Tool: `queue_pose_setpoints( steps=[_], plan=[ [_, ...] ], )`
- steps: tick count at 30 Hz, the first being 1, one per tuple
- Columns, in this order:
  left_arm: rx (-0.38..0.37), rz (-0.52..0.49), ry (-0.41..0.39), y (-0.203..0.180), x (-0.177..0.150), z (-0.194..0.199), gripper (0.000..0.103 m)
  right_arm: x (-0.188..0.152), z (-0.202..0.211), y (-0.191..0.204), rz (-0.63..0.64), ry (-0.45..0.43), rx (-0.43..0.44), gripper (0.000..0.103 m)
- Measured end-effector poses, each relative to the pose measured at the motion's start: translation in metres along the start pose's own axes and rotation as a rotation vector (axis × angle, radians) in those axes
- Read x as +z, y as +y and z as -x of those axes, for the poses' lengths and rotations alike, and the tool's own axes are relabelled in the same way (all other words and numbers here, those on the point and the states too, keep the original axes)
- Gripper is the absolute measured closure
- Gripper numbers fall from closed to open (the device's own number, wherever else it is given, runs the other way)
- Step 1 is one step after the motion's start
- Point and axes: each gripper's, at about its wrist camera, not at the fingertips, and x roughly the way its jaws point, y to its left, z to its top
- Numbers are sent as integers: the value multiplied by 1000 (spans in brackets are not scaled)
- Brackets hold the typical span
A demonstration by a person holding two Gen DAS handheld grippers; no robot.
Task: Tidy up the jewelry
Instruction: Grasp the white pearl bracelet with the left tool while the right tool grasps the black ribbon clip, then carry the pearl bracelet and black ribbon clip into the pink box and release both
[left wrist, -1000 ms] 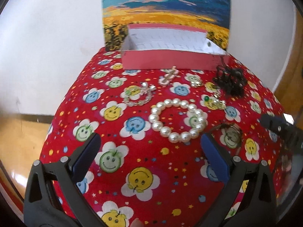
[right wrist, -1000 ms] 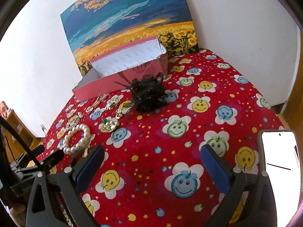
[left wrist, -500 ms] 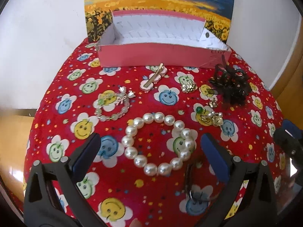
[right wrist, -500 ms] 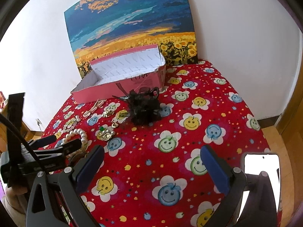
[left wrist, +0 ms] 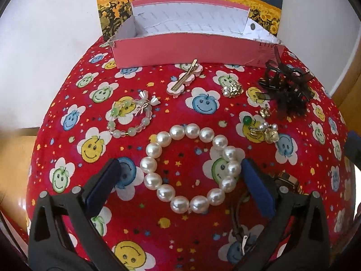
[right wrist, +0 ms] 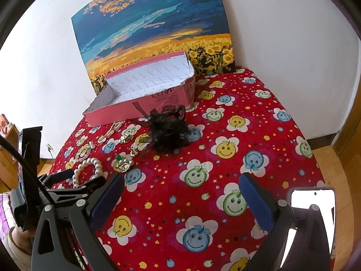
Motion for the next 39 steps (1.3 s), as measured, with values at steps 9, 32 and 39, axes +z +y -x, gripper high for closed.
queue_pose_setpoints(
  steps=[9, 32, 39],
  plan=[
    [-42, -42, -50, -4, 2, 10, 61, 10, -3, 1, 14, 15, -32, 0],
    [-146, 61, -103, 33, 10, 38, 77, 64, -71, 25, 82, 194, -114, 0],
    [-132, 72, -105, 39, 13, 41, 77, 73, -94, 29, 128, 220, -131, 1]
  ],
)
